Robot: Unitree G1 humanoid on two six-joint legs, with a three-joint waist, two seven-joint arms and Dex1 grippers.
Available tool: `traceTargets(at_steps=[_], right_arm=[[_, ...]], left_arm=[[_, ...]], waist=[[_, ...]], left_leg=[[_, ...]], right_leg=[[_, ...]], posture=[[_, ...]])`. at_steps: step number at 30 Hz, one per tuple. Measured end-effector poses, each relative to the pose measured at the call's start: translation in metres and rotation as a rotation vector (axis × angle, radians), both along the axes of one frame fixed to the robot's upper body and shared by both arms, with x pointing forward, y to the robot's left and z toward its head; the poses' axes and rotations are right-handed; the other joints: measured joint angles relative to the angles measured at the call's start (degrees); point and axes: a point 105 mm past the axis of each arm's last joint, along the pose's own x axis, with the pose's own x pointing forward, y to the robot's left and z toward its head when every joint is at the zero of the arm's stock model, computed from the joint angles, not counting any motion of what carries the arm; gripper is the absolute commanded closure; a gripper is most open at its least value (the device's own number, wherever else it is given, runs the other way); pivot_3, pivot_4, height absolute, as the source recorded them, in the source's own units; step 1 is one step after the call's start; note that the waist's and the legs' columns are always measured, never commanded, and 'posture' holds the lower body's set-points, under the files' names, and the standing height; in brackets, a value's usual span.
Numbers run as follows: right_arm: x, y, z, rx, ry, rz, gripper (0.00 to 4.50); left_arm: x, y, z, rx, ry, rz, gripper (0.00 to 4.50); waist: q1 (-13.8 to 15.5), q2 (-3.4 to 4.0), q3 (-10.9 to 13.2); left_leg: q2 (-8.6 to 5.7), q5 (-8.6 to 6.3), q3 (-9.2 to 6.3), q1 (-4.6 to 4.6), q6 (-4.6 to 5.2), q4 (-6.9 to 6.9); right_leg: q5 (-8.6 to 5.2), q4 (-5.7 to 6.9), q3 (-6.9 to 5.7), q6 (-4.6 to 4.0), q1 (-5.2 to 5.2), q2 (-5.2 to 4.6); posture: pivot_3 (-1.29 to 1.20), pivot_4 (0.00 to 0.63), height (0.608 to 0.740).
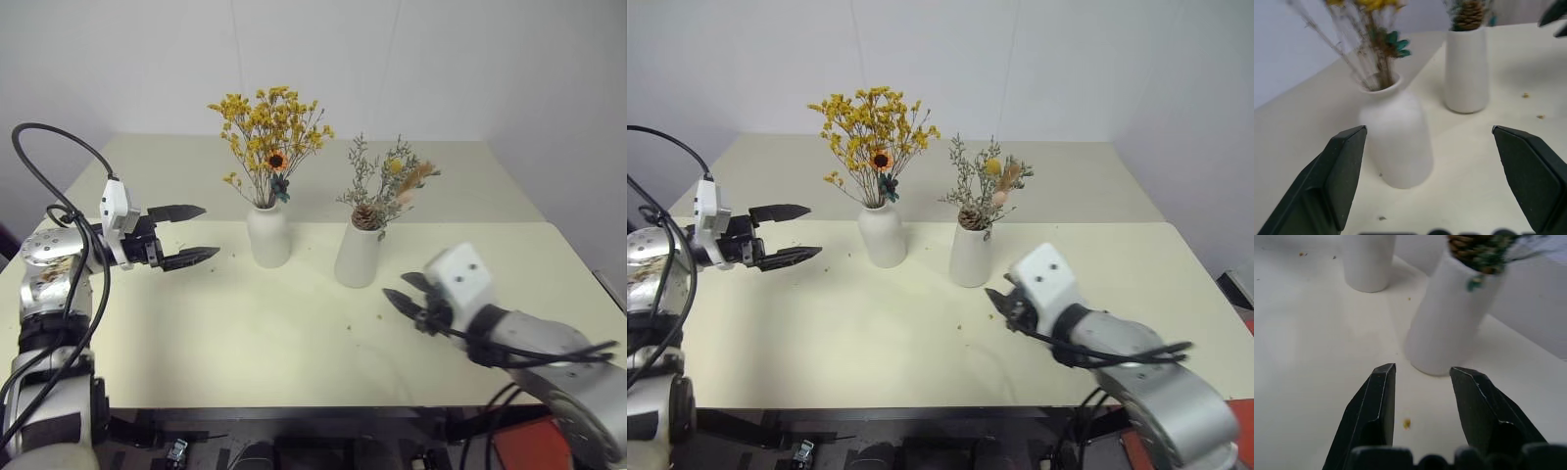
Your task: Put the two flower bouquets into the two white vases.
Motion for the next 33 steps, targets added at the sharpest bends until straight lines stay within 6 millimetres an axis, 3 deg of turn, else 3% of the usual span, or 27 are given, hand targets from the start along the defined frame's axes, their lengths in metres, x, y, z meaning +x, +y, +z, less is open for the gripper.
traceTargets(at_steps=[8, 12, 16, 21, 33], right_arm=[[-0.013, -0.026, 0.018, -0.031, -0.027, 0.055, 2.3], [-0.014, -0.043, 0.03, -0.015, -0.008, 0.077, 1.39], [-0.015, -0.062, 0.044, 0.007, 0.008, 0.065, 0.02], [-0.016, -0.072, 0.052, -0.011, 0.028, 0.061, 0.02], [-0.01, -0.085, 0.055, -0.032, 0.017, 0.012, 0.02]], left_arm=[[-0.019, -0.007, 0.011, -0.042, -0.005, -0.011, 0.03], [-0.028, -0.008, 0.007, -0.077, 0.036, -0.01, 0.0], [-0.031, -0.006, 0.005, -0.095, 0.029, 0.033, 0.0], [-0.035, -0.005, -0.002, -0.088, 0.045, 0.05, 0.0], [-0.034, -0.006, 0.0, -0.078, 0.011, 0.06, 0.0]], waist=[[0.05, 0.0, 0.0], [0.18, 0.0, 0.0], [0.32, -0.01, 0.0], [0.35, -0.01, 0.0], [0.32, 0.0, 0.0]], left_leg=[[0.05, 0.0, 0.09, 0.23, 0.0, -0.03], [0.05, 0.0, 0.09, 0.22, 0.0, -0.04], [0.06, 0.0, 0.09, 0.34, -0.01, -0.05], [0.06, -0.01, 0.1, 0.39, -0.01, -0.08], [0.05, -0.01, 0.12, 0.42, -0.01, -0.09]], right_leg=[[-0.21, -0.08, 0.04, 0.3, 0.16, 0.02], [-0.21, -0.11, 0.05, 0.29, 0.17, 0.01], [-0.22, -0.12, 0.03, 0.28, 0.3, 0.01], [-0.24, -0.18, 0.02, 0.26, 0.35, 0.0], [-0.25, -0.19, 0.03, 0.26, 0.38, 0.0]], posture=[[0.0, 0.15, 0.74], [0.0, 0.15, 0.74], [0.0, 0.15, 0.74], [0.0, 0.15, 0.74], [0.0, 0.15, 0.74]])
